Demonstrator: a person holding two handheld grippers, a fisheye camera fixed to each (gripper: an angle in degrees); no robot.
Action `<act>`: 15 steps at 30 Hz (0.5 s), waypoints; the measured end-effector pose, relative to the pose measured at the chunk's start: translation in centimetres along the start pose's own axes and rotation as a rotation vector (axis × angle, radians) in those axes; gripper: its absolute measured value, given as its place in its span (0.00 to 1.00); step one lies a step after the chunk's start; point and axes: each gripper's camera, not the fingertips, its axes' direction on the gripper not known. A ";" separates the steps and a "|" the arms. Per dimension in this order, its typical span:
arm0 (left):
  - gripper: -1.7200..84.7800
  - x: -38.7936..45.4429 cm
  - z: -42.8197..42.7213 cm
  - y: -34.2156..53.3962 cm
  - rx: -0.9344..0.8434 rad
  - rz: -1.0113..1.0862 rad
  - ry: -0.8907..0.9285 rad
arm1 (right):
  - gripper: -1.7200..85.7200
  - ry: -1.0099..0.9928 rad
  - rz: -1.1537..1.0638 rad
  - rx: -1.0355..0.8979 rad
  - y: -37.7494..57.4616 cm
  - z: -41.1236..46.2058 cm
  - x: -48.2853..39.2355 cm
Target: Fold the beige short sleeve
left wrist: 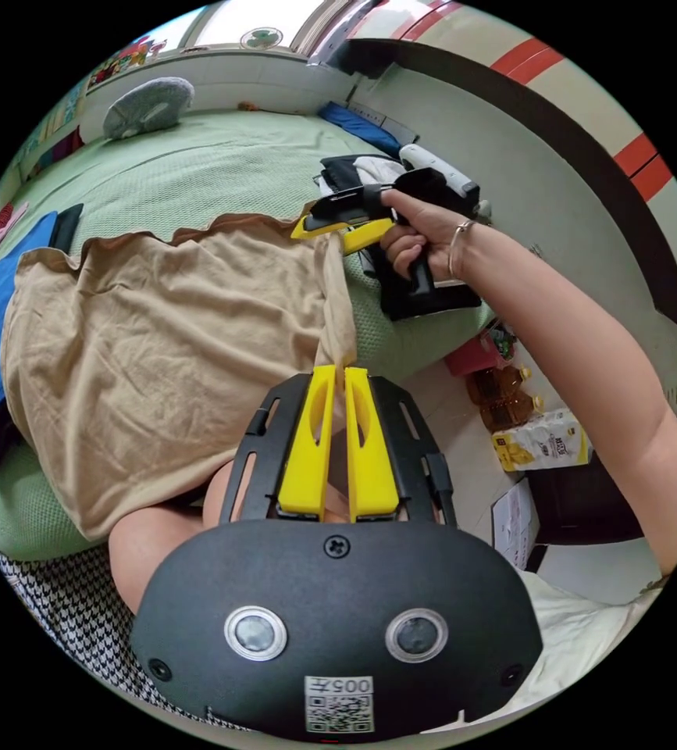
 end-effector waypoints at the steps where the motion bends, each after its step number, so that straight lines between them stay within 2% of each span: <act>1: 0.05 -0.1 -0.2 0.0 0.000 0.000 0.001 | 0.11 -0.008 0.007 0.012 -0.1 0.1 0.0; 5: 0.05 -0.3 -1.5 0.0 0.001 0.004 0.029 | 0.03 0.019 0.029 0.075 -0.9 -0.5 -1.1; 15: 0.05 2.9 -6.4 -2.1 0.064 0.122 0.202 | 0.01 0.120 -0.052 0.166 -1.6 -7.9 -6.5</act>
